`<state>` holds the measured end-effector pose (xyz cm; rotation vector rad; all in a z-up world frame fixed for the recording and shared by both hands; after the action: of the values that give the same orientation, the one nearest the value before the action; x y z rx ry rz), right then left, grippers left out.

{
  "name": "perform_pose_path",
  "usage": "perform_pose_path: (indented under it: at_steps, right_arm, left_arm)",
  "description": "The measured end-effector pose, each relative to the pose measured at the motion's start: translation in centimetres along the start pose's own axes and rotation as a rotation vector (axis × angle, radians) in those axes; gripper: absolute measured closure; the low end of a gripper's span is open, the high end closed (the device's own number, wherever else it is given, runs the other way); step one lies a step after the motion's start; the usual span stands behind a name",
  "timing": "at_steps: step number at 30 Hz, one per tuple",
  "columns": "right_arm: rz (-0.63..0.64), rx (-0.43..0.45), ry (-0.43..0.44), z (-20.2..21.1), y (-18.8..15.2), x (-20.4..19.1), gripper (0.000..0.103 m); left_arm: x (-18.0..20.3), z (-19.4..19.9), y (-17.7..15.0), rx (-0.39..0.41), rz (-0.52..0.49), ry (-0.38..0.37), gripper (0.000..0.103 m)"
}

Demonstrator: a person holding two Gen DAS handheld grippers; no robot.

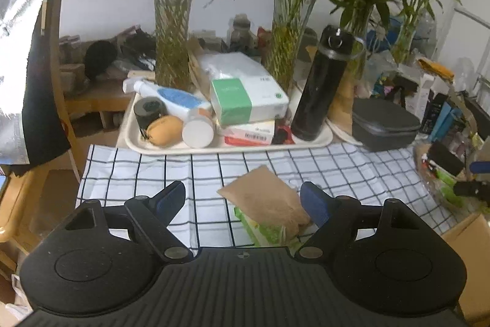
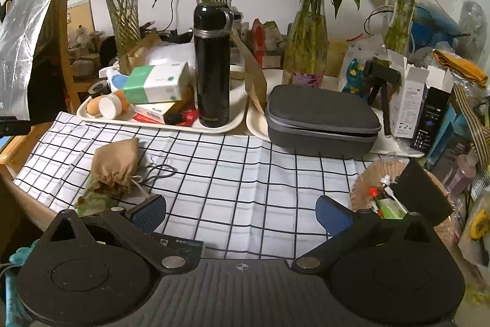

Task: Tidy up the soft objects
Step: 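Withdraw both grippers from the box toward the brown pouch and black card, then lower the right gripper onto the black card packet and close it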

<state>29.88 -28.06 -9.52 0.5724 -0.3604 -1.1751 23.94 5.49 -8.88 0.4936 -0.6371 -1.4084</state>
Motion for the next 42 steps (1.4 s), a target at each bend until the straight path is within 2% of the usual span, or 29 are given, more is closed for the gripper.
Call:
perform_pose_path:
  at_steps: [12,21,25,28,32,35,37,38,42]
  right_arm:
    - [0.044,-0.023,0.022,-3.6,1.4,0.5,0.0]
    - [0.095,-0.051,0.006,-6.3,2.0,0.5,0.0]
    - [0.13,-0.063,0.011,-7.4,1.9,0.4,0.0]
    - [0.157,-0.089,0.048,-8.2,1.6,0.2,0.0]
    - [0.162,-0.184,0.158,-9.8,0.8,-0.8,0.0]
    - [0.109,-0.295,0.289,-11.1,0.1,-1.7,0.002]
    - [0.044,-0.37,0.363,-11.9,-0.2,-2.1,0.008]
    - [0.015,-0.404,0.385,-12.3,-0.3,-2.2,0.013]
    - [-0.038,-0.536,0.441,-13.6,-1.2,-2.9,0.013]
  left_arm:
    - [-1.1,-1.9,-0.7,-0.079,0.0,0.019,0.02]
    - [0.0,-2.5,-1.8,-0.123,-0.106,0.021,0.02]
    - [-0.5,-2.7,-2.1,-0.156,-0.079,-0.014,0.02]
    - [-0.7,-2.9,-2.1,-0.168,-0.062,-0.019,0.02]
    - [-0.8,-2.4,-1.6,-0.136,-0.025,-0.04,0.02]
    - [-1.0,-2.4,-1.3,-0.132,0.0,-0.042,0.02]
    - [-1.1,-2.5,-1.2,-0.131,0.012,-0.045,0.02]
    - [-1.2,-2.5,-1.2,-0.131,0.014,-0.045,0.02]
    - [-1.2,-2.6,-1.2,-0.134,0.012,-0.041,0.02]
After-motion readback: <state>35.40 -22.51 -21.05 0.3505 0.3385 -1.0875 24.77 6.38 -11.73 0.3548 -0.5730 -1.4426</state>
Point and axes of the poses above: each gripper's, at about its wrist camera, not at the fingertips, and z roughly against the way its jaws point, x to its right, y to its top, the point moved 8 cm from there along -z, roughly the way its jaws point, and after that the axes turned 8 degrees about -x, right-handed, at the moved point
